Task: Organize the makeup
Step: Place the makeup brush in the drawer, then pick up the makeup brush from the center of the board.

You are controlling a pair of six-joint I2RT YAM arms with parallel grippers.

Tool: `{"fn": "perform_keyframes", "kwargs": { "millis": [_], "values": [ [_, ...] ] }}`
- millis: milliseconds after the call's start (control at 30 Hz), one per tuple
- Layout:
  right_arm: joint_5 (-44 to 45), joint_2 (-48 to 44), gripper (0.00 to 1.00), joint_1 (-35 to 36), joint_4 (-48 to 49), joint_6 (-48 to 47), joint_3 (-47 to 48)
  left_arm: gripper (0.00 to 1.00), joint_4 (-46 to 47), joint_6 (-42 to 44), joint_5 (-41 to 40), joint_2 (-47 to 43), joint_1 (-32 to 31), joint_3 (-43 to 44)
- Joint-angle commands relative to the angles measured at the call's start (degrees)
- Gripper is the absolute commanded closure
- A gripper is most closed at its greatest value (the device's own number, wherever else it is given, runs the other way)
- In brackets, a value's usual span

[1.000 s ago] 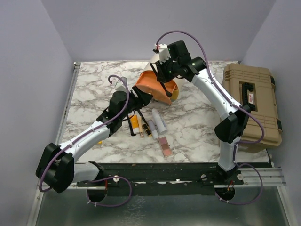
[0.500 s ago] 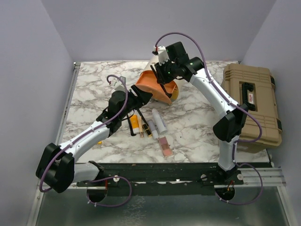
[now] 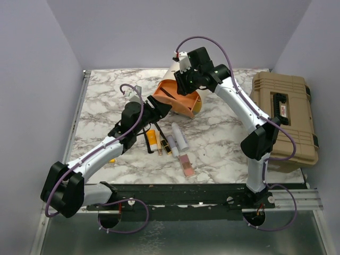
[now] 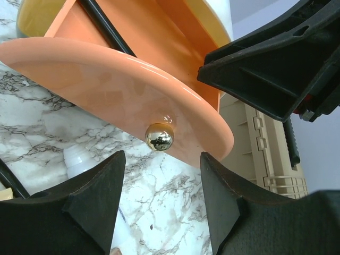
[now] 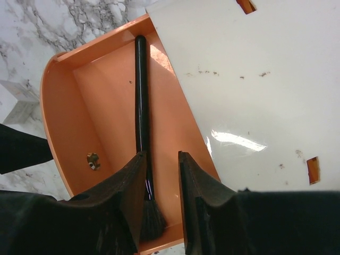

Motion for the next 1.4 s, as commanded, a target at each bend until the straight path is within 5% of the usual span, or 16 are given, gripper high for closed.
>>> {"fn": "perform_keyframes", "kwargs": {
  "millis": [0, 367, 533, 700, 1100, 1200, 1267, 1367],
  "values": [
    [1.1, -2.0, 0.66, 0.1, 1.2, 1.5, 0.3, 0.41, 0.5, 1.3, 1.4, 0.6, 0.5, 0.3],
    [-3.6, -16.0, 0.70, 0.1, 16.3, 9.5, -15.8, 0.42, -0.5, 3.1, 1.5, 2.9, 0.9, 3.0],
    [2.1, -25.3, 0.62, 0.1, 25.9, 16.1, -29.0, 0.40, -1.4, 3.1, -0.5, 0.4, 1.2, 1.2],
    [2.5, -33.8, 0.40, 0.1, 32.4, 21.1, -40.8, 0.35, -5.4, 4.6, -3.0, -4.6, 2.1, -0.9],
    [-5.6, -39.7, 0.33, 0.1, 39.2, 31.7, -50.6, 0.37, -16.2, 5.0, -12.1, -12.5, 3.4, -7.0],
    [-3.2, -41.2, 0.32, 0.1, 39.6, 34.5, -52.8, 0.34, -18.3, 4.5, -15.4, -14.7, 3.8, -8.8],
    [-1.2, -42.6, 0.31, 0.1, 40.3, 35.7, -55.0, 0.24, -18.8, 4.4, -16.3, -16.1, 4.5, -10.2],
    [10.3, -46.2, 0.28, 0.1, 38.6, 41.2, -58.4, 0.20, -20.9, 6.2, -14.7, -16.0, 5.5, -10.3]
  ]
}}
